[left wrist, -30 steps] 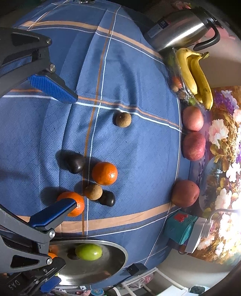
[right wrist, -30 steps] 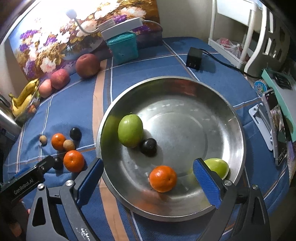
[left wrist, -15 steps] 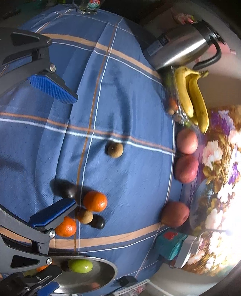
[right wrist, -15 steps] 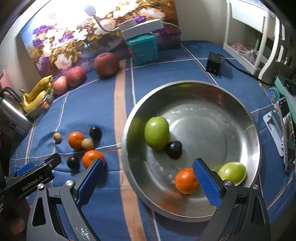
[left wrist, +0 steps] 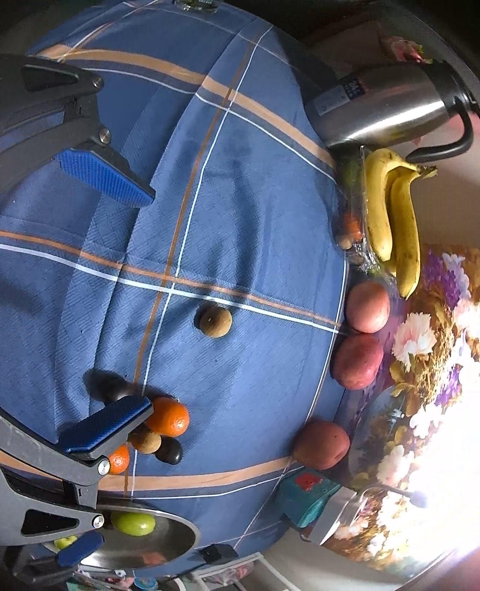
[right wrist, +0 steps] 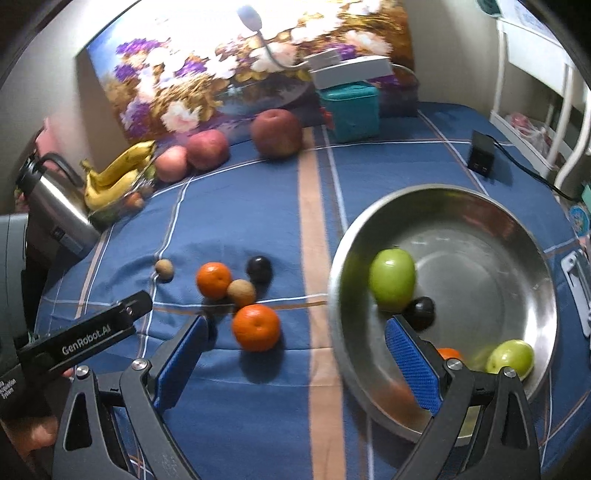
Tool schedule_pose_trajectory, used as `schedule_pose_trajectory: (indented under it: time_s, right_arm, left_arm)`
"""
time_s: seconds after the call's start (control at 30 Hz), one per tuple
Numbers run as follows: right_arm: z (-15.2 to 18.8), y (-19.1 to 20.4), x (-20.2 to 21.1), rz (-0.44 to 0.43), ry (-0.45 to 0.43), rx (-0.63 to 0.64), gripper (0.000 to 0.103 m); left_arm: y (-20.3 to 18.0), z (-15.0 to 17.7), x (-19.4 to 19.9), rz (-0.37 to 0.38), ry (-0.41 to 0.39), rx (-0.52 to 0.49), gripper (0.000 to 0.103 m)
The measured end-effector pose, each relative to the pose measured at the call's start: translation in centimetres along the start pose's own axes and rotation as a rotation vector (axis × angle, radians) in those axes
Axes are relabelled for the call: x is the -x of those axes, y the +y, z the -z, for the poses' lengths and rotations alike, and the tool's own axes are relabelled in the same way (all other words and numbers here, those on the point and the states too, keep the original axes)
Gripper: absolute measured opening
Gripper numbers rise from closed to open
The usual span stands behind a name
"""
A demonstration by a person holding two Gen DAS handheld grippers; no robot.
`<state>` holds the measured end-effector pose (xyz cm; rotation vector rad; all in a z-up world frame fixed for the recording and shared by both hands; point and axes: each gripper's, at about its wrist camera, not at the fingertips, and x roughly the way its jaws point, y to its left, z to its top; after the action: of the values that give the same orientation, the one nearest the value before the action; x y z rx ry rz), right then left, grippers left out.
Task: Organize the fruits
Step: 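Move the left tool to another black plum while the right tool approaches a tangerine, then close the left tool on the black plum while the right tool grasps the tangerine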
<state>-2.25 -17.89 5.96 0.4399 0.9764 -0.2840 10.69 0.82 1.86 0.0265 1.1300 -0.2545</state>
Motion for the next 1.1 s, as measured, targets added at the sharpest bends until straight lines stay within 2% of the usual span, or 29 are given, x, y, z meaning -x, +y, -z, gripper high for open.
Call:
schedule_pose_trajectory:
  time_s: [0.13, 0.37, 0.5, 0.6, 0.7, 0.8, 0.9, 1.0, 1.1]
  right_arm:
    - [0.0, 1.1, -0.8, -0.010, 0.015, 0.027, 0.096]
    - [0.1, 1.8, -3.0, -0.004, 0.069, 0.045, 0.091]
    - [-0.2, 2.3, -3.6, -0.002, 0.084, 0.065, 0.080]
    - [-0.2, 2.8, -4.1, 0.027, 0.098, 0.092, 0.078]
    - [-0.1, 3.1, -4.5, 0.020, 0.108, 0.102, 0.066]
    - [0.2, 3.2, -5.1, 0.008, 0.122, 0.092, 0.066]
    - [0.5, 3.2, -5.4, -0.003, 0.130, 0.081, 0.064]
    - [0.6, 3.2, -5.5, -0.010, 0.131, 0.075, 0.058]
    - [0.7, 3.1, -5.6, -0.020, 0.134, 0.072, 0.053]
  left_arm:
    - [0.6, -0.1, -0.6, 0.000, 0.002, 0.016, 0.103]
    - [0.7, 0.0, -2.2, 0.058, 0.045, 0.044, 0.103]
    - [0.0, 0.0, -2.4, 0.093, 0.054, 0.045, 0.103]
    - [-0.5, 0.0, -2.6, 0.116, 0.066, 0.043, 0.103]
    - [-0.9, 0.2, -3.0, 0.128, 0.088, 0.035, 0.103]
    - [-1.4, 0.4, -3.5, 0.140, 0.113, 0.032, 0.101]
    - [-1.9, 0.6, -3.6, 0.161, 0.127, 0.024, 0.091]
    - [-2.3, 0.8, -3.9, 0.179, 0.145, 0.025, 0.088]
    - [-2.8, 0.9, -4.1, 0.197, 0.159, 0.023, 0.078]
